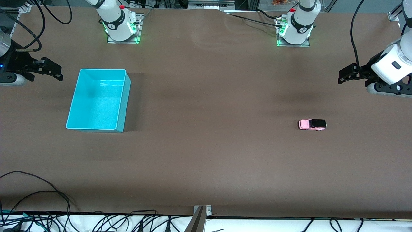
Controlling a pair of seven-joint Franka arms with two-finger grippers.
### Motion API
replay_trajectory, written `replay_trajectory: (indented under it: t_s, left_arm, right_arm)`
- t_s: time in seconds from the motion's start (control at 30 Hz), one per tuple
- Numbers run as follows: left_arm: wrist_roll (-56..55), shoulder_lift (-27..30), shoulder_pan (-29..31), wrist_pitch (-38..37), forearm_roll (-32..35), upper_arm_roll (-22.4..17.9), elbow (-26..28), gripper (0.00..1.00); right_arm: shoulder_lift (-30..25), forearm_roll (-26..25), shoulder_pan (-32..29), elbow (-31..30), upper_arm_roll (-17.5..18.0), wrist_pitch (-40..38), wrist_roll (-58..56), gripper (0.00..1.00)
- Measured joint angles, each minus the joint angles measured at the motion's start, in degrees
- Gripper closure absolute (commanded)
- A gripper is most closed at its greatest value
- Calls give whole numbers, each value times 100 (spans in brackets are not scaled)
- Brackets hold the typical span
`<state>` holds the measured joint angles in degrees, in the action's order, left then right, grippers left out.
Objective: Wind and store pink jeep toy
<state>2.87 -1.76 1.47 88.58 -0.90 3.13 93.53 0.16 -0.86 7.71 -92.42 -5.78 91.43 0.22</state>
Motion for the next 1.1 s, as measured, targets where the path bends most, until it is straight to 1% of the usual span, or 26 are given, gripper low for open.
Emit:
replay_trajectory:
  t_s: [0.4,0.77,1.1]
  left_arm:
    - [1,0,-8,-2,0,3,0,0]
    - [261,-1,19,-9,0,-11,0,0]
    - [936,-145,87,-23,0,-23,0,0]
  right_arm:
    - [0,0,0,0,0,0,0,0]
    - [0,0,0,0,0,0,0,0]
    - [0,0,0,0,0,0,0,0]
